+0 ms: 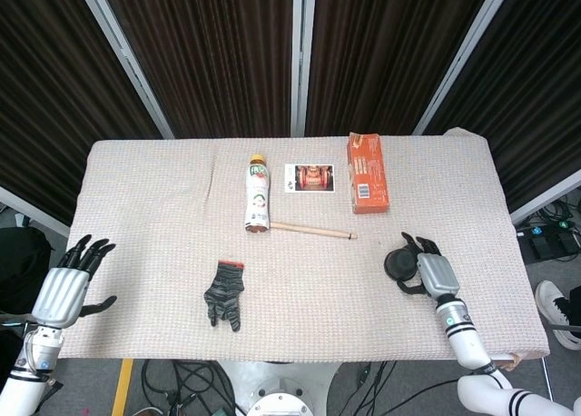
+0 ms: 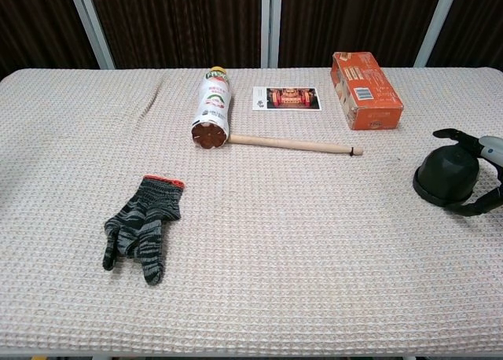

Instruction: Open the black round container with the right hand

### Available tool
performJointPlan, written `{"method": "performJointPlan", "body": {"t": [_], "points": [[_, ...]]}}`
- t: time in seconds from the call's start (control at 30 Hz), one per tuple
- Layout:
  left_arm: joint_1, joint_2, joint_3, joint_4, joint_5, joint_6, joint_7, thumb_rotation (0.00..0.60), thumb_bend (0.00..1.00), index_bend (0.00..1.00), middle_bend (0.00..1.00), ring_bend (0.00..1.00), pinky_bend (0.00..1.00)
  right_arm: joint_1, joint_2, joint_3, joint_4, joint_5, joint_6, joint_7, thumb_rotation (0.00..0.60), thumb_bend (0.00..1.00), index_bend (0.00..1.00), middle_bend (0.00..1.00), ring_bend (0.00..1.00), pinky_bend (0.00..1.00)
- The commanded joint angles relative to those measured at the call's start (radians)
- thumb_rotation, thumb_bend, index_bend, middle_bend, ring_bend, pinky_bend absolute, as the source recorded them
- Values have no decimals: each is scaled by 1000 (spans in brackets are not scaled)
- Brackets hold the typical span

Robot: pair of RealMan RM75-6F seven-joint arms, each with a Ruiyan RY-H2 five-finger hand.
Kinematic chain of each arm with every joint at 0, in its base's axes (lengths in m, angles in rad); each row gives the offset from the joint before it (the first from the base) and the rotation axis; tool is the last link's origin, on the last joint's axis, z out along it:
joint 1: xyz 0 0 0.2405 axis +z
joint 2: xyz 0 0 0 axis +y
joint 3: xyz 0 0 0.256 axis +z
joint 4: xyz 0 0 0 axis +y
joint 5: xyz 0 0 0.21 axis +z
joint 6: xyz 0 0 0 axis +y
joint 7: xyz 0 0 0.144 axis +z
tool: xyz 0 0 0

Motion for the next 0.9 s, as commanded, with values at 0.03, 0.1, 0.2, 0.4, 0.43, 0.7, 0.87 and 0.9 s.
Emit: {"method": "performJointPlan", "body": {"t": [0.03,0.1,0.2,0.4,0.43,0.7,0.87,0.9], "points": [[0,0,0,-1,1,0,1,600,126,137,108,0,171,-4,-3,0,5,-3,12,-2,600,226,0,296,0,0],[-1,0,-1,-2,1,0,3,600,126,137,108,0,171,-6,-4,2,6,-4,19,0,600,232,0,309,0,0],[-2,1,0,-4,2,-2,5,600,126,137,108,0,171,-8,-6,3,10,-7,29,3,600,242,0,331,0,0],[-3,5,0,-13,3,-2,12,600,126,138,108,0,171,-14,-7,8,15,-13,50,19,600,256,169,383,1,0],[-3,6,0,-15,4,-2,14,600,126,138,109,0,171,-14,-6,9,15,-15,55,21,600,260,205,390,2,0],[-6,9,0,-32,12,-1,30,600,126,138,108,0,172,-30,7,18,1,-34,112,41,600,274,392,429,33,0],[-7,15,-2,-46,15,5,42,600,125,138,108,0,171,-36,23,25,-15,-39,133,53,600,279,422,443,43,0],[-6,17,-2,-49,16,6,44,600,126,138,108,0,171,-36,29,28,-23,-42,139,53,600,283,429,448,47,0]]}}
